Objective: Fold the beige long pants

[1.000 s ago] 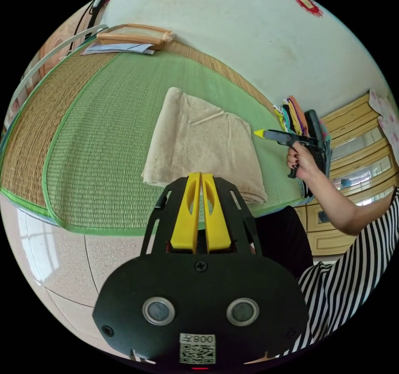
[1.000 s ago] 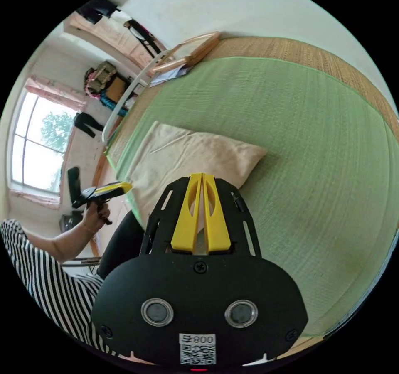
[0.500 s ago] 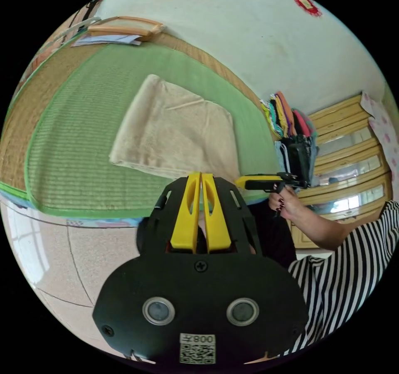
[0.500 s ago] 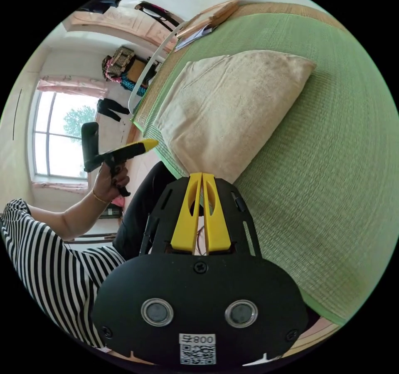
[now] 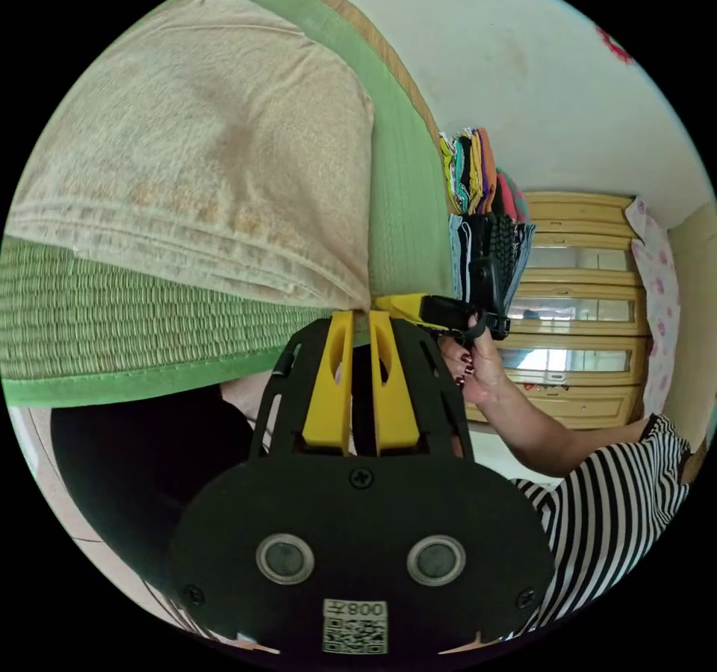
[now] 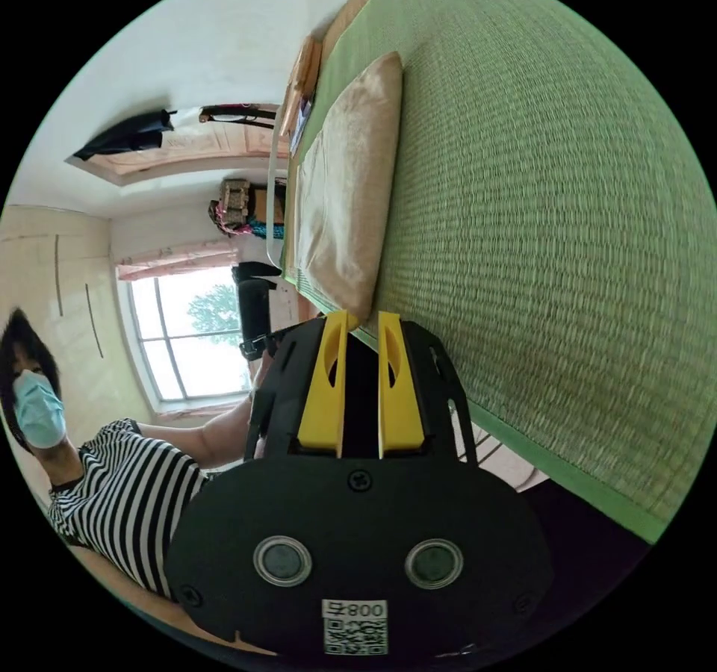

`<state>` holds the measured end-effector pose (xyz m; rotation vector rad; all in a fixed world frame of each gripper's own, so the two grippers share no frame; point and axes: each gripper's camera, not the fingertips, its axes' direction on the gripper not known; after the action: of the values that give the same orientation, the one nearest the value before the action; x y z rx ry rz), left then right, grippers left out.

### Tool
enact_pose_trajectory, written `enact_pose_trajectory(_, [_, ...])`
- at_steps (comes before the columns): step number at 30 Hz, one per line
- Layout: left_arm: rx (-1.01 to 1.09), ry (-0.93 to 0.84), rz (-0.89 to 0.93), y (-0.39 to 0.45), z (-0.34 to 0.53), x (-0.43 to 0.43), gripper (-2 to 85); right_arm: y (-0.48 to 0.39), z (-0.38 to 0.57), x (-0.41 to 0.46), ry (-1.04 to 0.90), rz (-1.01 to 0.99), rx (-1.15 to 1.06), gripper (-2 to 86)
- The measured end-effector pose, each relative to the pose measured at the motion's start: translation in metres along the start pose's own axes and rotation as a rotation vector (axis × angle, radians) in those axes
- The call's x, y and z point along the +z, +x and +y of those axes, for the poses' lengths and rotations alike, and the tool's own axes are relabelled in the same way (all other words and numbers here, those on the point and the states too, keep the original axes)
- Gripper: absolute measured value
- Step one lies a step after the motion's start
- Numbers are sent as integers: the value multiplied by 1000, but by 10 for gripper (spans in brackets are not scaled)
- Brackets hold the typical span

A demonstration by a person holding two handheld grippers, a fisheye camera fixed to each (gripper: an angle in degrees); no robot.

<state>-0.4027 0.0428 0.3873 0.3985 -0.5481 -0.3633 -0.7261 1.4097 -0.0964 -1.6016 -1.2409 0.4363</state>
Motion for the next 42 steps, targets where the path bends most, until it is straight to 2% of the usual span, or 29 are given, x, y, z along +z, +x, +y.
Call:
enact_pose_trajectory(4, [-7,21,58,-6,-1,2,19,24,0,0,5,-85,35,82])
enact_pose_trajectory(18, [79,19,13,7,-8,5,8,63,-17,13,-11,-285,118,64])
enact_pose_trajectory(27, [-4,174,110,-22,25,-29,32,28,-24,-7,5,-307,60,36])
enact_pose_trajectory(35, [-256,481,422,-87,58,-71,109,-38,-58,-25,-19,-277,-42,33])
enact_pose_trajectory(42, [-419,623,631,-107,72,-74,137,-66,-76,-35,-19,-249,-72,27])
